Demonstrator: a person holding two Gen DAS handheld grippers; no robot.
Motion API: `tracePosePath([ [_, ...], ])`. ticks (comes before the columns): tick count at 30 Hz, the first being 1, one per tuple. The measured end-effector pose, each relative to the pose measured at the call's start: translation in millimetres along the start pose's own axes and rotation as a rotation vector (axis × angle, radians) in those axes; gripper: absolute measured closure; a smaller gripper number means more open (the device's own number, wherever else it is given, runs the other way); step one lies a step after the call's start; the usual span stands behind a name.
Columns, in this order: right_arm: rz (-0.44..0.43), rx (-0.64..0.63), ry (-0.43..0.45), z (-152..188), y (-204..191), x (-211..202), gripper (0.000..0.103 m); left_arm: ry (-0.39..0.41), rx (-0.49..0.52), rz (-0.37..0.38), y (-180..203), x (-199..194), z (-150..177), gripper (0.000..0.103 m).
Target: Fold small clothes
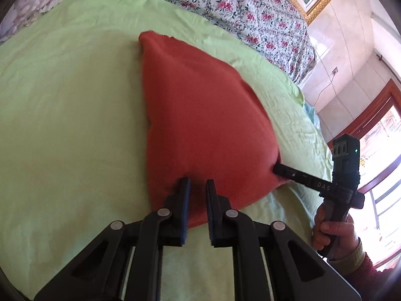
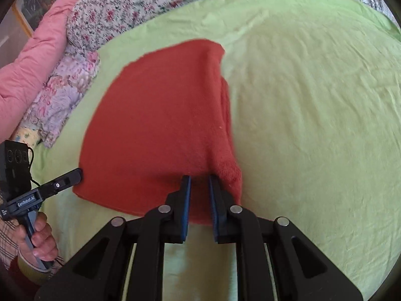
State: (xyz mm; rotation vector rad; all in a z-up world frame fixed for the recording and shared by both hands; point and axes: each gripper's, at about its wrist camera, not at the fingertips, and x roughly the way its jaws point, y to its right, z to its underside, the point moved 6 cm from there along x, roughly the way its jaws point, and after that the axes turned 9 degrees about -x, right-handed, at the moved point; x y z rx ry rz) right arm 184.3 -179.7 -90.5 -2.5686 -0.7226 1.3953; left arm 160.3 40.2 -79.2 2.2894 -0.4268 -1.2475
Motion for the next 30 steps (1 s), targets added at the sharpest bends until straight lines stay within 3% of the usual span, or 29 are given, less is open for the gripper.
tracePosePath([
  [5, -0.004, 0.012, 0.007, 1, 2, -3, 0.088, -0.001, 0.031, -0.035, -1, -3, 8, 0.093],
  [9, -0.004, 0.013, 0.007, 2, 4, -1, 0.088, -0.013, -0.003, -0.044, -5, 3, 10, 0.093],
  [15, 0.014, 0.019, 0.008, 7, -2, -7, 0.088, -0.006, 0.047, -0.146, 5, 2, 13, 0.093],
  [21, 0.012, 0.025, 0.007, 11, -4, -12, 0.083, -0.003, 0.017, -0.148, 4, -6, 15, 0.092],
  [24, 0.009, 0.026, 0.029, 10, -9, -22, 0.074, 0.017, 0.029, -0.157, 8, -18, 15, 0.089],
  [26, 0.004, 0.023, 0.056, 6, -13, -30, 0.059, 0.043, 0.022, -0.162, 8, -28, 12, 0.084],
  [30, 0.028, 0.033, 0.097, -7, -9, -41, 0.057, 0.079, -0.012, -0.167, 2, -41, 2, 0.064],
])
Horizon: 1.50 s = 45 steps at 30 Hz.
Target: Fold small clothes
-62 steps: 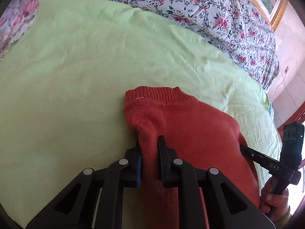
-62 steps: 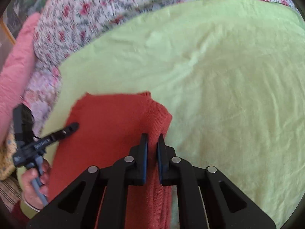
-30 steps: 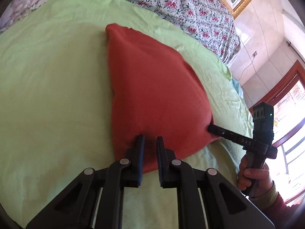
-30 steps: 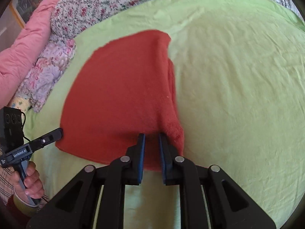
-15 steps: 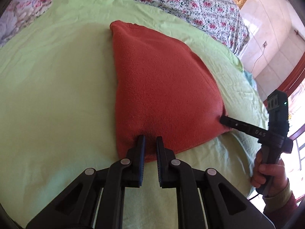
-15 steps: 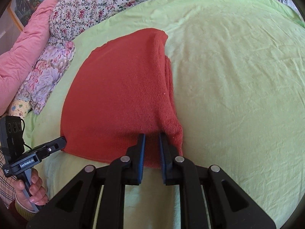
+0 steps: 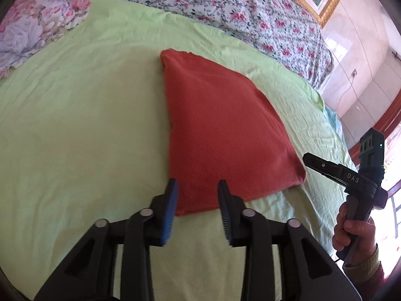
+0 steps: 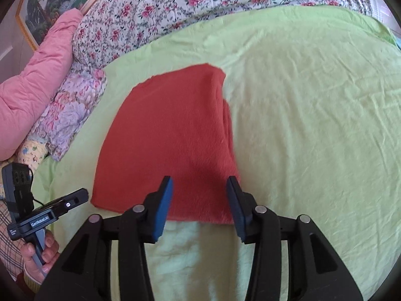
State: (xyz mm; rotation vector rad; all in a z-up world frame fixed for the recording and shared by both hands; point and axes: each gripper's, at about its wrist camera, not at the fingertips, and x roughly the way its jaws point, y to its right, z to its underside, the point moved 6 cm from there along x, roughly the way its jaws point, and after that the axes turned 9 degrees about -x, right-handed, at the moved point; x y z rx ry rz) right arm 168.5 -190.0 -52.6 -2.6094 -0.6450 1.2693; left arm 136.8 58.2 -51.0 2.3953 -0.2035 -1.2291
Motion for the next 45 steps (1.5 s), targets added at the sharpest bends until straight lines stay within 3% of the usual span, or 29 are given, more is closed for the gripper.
tracePosePath([
  [5, 0.001, 0.045, -0.005, -14, 13, 14, 0.057, -0.01, -0.018, -0.027, -6, 9, -7, 0.061],
  [12, 0.062, 0.035, -0.076, -13, 22, 49, 0.057, -0.045, 0.03, -0.139, -6, 35, -1, 0.057],
  [16, 0.099, 0.035, -0.063, -13, 23, 37, 0.057, -0.045, 0.029, -0.124, -6, 30, 3, 0.055],
  [22, 0.025, 0.03, 0.004, -4, 4, -2, 0.055, -0.016, 0.041, -0.093, 3, 10, 14, 0.045],
  [30, 0.015, -0.074, 0.027, 28, -31, -37, 0.033, 0.038, 0.125, -0.167, 5, -22, 53, 0.024],
  [39, 0.025, -0.16, 0.003, 85, -48, -58, 0.024, 0.069, 0.188, -0.292, -13, -51, 96, 0.021],
  [45, 0.031, -0.186, -0.037, 108, -54, -56, 0.024, 0.065, 0.212, -0.332, -16, -51, 96, 0.019],
])
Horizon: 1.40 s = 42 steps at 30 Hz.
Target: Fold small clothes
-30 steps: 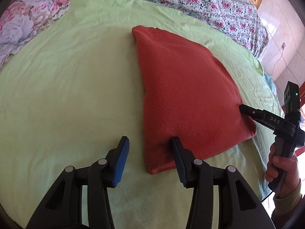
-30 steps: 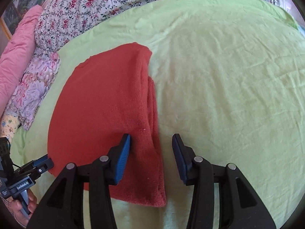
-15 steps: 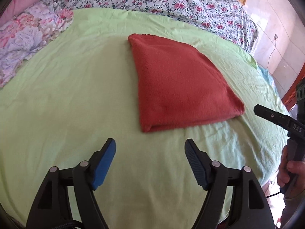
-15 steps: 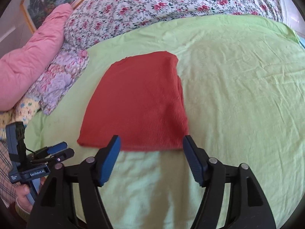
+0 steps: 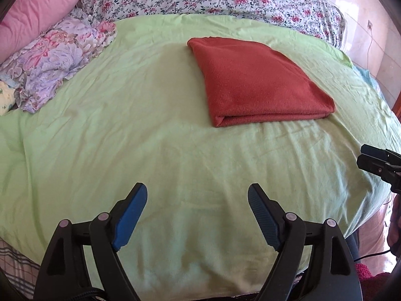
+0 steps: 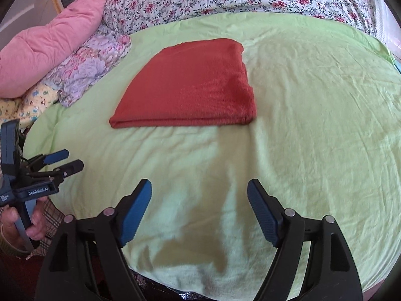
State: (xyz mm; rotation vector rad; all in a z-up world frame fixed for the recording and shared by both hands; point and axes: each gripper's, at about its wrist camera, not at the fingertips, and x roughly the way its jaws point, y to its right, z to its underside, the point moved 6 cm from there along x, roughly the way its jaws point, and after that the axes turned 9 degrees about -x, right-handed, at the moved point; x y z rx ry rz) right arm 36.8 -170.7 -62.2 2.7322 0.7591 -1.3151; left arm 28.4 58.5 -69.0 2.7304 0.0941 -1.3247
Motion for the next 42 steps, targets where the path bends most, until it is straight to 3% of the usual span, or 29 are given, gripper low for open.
tracePosePath([
  [10, -0.001, -0.054, 0.026, -13, -13, 5, 0.019, 0.009, 0.021, 0.02, 15, 9, -23, 0.014],
  [22, -0.01, -0.081, -0.019, -52, -12, 37, 0.017, 0.063, 0.097, -0.09, 31, 21, -59, 0.013],
  [42, -0.028, -0.066, -0.025, -88, -3, 68, 0.016, 0.067, 0.04, -0.058, 35, 42, -86, 0.011],
])
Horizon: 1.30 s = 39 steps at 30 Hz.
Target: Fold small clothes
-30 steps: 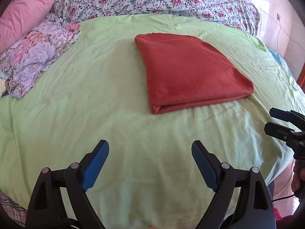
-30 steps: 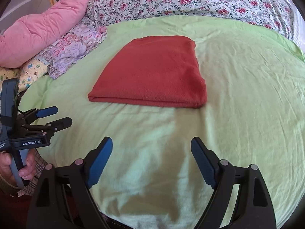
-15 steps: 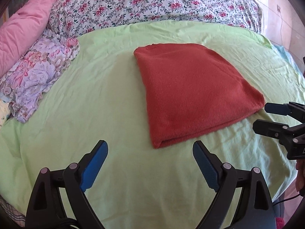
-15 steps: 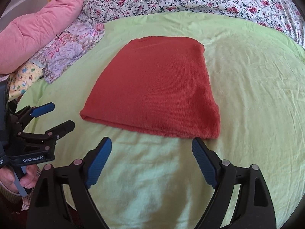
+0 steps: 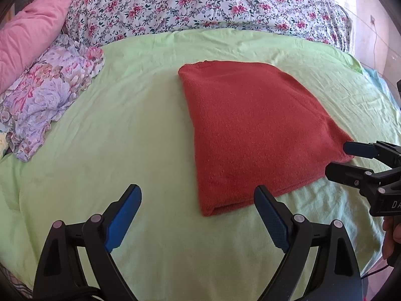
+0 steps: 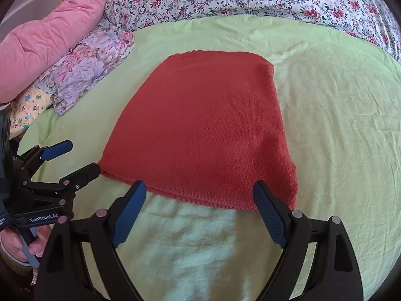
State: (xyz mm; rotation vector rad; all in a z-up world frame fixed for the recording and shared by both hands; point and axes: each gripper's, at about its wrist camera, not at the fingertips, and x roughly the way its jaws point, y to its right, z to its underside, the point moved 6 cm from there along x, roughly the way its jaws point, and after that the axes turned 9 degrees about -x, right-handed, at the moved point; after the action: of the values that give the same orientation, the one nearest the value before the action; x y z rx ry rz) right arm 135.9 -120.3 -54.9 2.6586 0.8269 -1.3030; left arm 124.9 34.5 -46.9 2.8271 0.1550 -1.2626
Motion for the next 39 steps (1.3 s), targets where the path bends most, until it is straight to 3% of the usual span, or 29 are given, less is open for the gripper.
tracePosePath([
  [39, -0.004, 0.029, 0.022, -19, 12, 2, 0.015, 0.018, -0.008, -0.004, 7, 2, -19, 0.009],
])
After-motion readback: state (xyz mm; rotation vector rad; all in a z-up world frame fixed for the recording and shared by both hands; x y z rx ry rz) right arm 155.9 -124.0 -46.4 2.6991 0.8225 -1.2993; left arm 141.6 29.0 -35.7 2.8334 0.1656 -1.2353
